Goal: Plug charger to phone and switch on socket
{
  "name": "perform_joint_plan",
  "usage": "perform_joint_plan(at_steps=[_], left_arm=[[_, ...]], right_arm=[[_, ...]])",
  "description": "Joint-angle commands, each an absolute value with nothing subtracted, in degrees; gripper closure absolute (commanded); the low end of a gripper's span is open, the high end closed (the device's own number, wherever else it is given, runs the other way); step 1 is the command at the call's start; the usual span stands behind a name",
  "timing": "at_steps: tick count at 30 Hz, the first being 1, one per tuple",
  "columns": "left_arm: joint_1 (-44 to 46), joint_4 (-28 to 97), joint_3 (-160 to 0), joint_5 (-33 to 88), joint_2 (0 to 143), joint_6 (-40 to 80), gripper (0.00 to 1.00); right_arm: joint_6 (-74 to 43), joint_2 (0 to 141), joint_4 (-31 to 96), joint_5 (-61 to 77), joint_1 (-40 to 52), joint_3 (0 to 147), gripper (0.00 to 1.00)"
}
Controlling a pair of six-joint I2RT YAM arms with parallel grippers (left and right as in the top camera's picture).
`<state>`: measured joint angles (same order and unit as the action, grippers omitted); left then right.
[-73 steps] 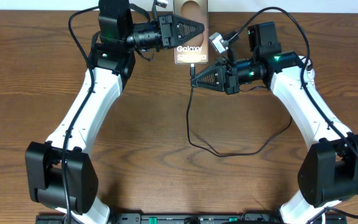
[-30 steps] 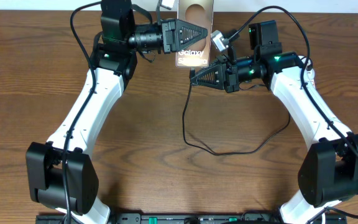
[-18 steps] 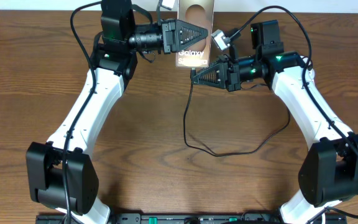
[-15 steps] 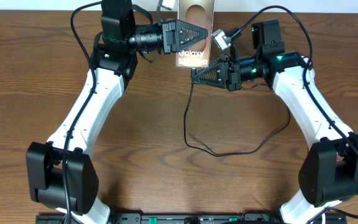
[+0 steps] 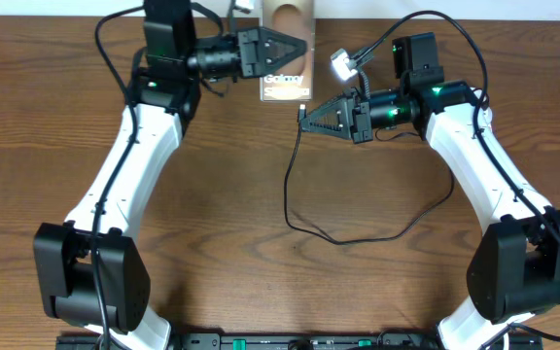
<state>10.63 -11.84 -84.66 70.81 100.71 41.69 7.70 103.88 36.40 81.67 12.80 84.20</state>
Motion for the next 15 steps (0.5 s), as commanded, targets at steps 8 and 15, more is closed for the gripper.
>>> perform_joint_plan(at_steps=[8,15], left_arm=[[8.6,19.9,-85.6,50.3,98.5,25.6,0.93],[14.2,32.6,-85.6,36.1,98.5,22.3,0.93]], right_arm=[[7.2,104.2,37.7,75.8,15.6,84.5,0.99],[4.4,104.2,37.0,62.3,20.1,84.5,0.99]])
